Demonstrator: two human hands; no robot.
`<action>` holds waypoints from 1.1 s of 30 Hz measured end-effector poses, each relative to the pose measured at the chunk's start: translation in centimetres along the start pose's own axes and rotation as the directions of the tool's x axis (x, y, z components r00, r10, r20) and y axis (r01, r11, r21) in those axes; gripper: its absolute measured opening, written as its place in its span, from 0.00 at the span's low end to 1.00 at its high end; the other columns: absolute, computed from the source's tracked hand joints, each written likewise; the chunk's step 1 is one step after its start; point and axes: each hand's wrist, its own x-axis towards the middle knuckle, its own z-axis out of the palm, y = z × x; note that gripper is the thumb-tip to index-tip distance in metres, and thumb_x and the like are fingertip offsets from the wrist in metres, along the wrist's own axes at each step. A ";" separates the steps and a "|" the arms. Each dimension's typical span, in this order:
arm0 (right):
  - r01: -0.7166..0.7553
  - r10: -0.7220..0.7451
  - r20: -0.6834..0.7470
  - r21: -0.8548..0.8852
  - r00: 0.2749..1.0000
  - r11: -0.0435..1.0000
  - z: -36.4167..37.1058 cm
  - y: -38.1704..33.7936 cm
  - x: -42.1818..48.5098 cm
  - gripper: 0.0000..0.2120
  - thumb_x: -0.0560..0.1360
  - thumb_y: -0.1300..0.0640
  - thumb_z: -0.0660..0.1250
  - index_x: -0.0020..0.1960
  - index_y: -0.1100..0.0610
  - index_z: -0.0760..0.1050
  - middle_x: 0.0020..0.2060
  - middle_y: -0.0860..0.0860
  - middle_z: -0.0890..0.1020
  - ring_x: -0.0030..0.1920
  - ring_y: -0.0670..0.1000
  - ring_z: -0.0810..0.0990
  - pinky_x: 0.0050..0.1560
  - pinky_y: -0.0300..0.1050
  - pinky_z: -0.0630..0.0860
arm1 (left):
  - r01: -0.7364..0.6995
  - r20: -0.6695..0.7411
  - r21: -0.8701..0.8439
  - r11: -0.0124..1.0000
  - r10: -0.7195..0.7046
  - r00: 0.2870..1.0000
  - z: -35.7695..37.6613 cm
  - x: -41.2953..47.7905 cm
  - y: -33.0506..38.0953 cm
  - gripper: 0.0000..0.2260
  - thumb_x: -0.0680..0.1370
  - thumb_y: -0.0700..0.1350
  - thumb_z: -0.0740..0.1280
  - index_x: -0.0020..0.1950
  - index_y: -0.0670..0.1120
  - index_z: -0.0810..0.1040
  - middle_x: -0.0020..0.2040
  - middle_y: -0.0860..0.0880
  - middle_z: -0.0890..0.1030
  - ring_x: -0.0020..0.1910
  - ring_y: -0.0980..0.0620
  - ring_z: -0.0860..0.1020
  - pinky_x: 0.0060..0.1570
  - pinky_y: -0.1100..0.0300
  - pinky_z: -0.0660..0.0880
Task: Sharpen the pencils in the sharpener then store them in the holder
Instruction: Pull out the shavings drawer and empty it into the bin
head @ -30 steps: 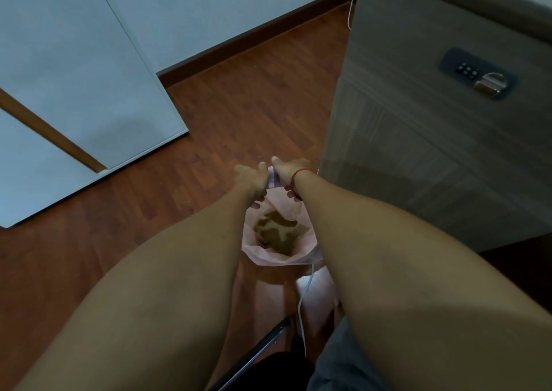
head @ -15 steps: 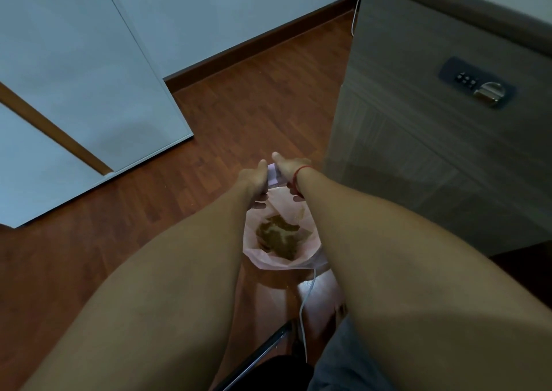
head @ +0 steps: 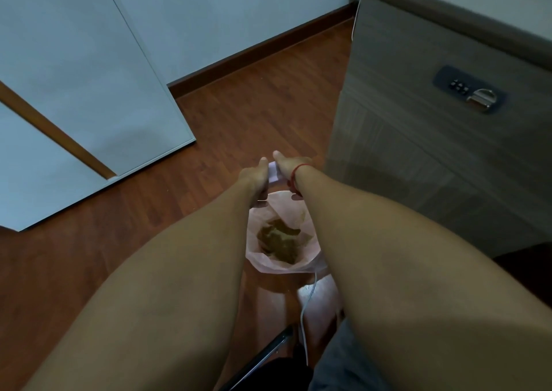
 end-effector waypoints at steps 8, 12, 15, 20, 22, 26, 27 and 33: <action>0.003 0.000 0.049 -0.056 0.999 0.998 -0.2 -0.3 0.1 0.29 0.72 0.37 0.64 0.65 0.56 0.76 0.56 0.54 0.80 0.51 0.54 0.78 0.61 0.52 0.77 | 0.001 0.000 0.009 1.000 -0.001 1.000 -0.5 -0.4 0.3 0.21 0.80 0.57 0.55 0.59 0.42 0.74 0.38 0.46 0.74 0.35 0.51 0.71 0.34 0.57 0.72; -0.009 0.012 0.055 -0.050 0.998 0.999 -0.3 -0.2 0.5 0.29 0.73 0.38 0.64 0.65 0.56 0.75 0.53 0.54 0.79 0.49 0.54 0.77 0.60 0.51 0.78 | 0.010 0.040 0.021 1.000 -0.011 0.999 -0.7 -0.5 0.2 0.19 0.80 0.58 0.55 0.55 0.45 0.75 0.35 0.48 0.72 0.32 0.52 0.70 0.32 0.59 0.72; -0.007 0.011 0.056 -0.078 0.998 0.997 -0.4 -0.1 0.9 0.31 0.71 0.37 0.65 0.65 0.58 0.76 0.54 0.53 0.79 0.48 0.53 0.76 0.61 0.50 0.77 | 0.016 0.033 0.034 0.999 -0.017 0.999 -0.8 -0.3 0.2 0.19 0.80 0.58 0.55 0.55 0.45 0.74 0.35 0.47 0.72 0.32 0.52 0.69 0.31 0.60 0.70; -0.018 0.023 0.064 -0.073 0.998 0.997 -0.3 -0.1 1.2 0.34 0.69 0.35 0.66 0.65 0.58 0.76 0.52 0.55 0.78 0.48 0.55 0.76 0.61 0.52 0.77 | 0.048 0.077 0.046 0.998 -0.052 0.996 -0.9 -0.3 0.4 0.19 0.81 0.59 0.53 0.51 0.45 0.73 0.32 0.47 0.70 0.27 0.53 0.66 0.28 0.63 0.68; -0.007 0.011 0.053 -0.075 0.999 0.997 0.0 0.0 1.5 0.34 0.67 0.34 0.66 0.62 0.58 0.78 0.47 0.54 0.76 0.45 0.54 0.76 0.60 0.53 0.78 | 0.046 0.064 0.053 0.998 -0.050 0.997 -1.0 -0.2 0.4 0.19 0.81 0.58 0.52 0.50 0.45 0.73 0.32 0.47 0.69 0.28 0.53 0.67 0.30 0.62 0.68; -0.012 0.018 0.062 -0.097 0.998 0.995 0.1 0.1 1.5 0.29 0.67 0.33 0.65 0.56 0.55 0.78 0.45 0.53 0.75 0.43 0.54 0.76 0.58 0.52 0.79 | 0.073 0.099 0.066 0.995 -0.079 0.992 -0.9 -0.3 0.4 0.20 0.81 0.59 0.51 0.50 0.45 0.73 0.31 0.48 0.69 0.28 0.54 0.67 0.29 0.63 0.68; -0.009 0.015 0.062 -0.097 0.998 0.995 0.1 0.2 1.5 0.31 0.67 0.34 0.66 0.58 0.56 0.79 0.45 0.53 0.76 0.43 0.54 0.76 0.57 0.51 0.79 | 0.068 0.080 0.073 0.995 -0.074 0.994 -1.0 -0.3 0.4 0.20 0.81 0.58 0.51 0.50 0.45 0.73 0.31 0.48 0.69 0.28 0.54 0.67 0.29 0.63 0.68; -0.003 0.007 0.049 -0.083 0.999 0.997 0.3 0.2 1.1 0.31 0.67 0.35 0.66 0.61 0.56 0.78 0.46 0.53 0.78 0.43 0.54 0.77 0.57 0.51 0.79 | 0.106 0.075 0.094 0.990 -0.113 0.991 -1.1 -0.4 0.5 0.20 0.81 0.59 0.51 0.50 0.45 0.73 0.31 0.48 0.70 0.28 0.54 0.67 0.27 0.62 0.67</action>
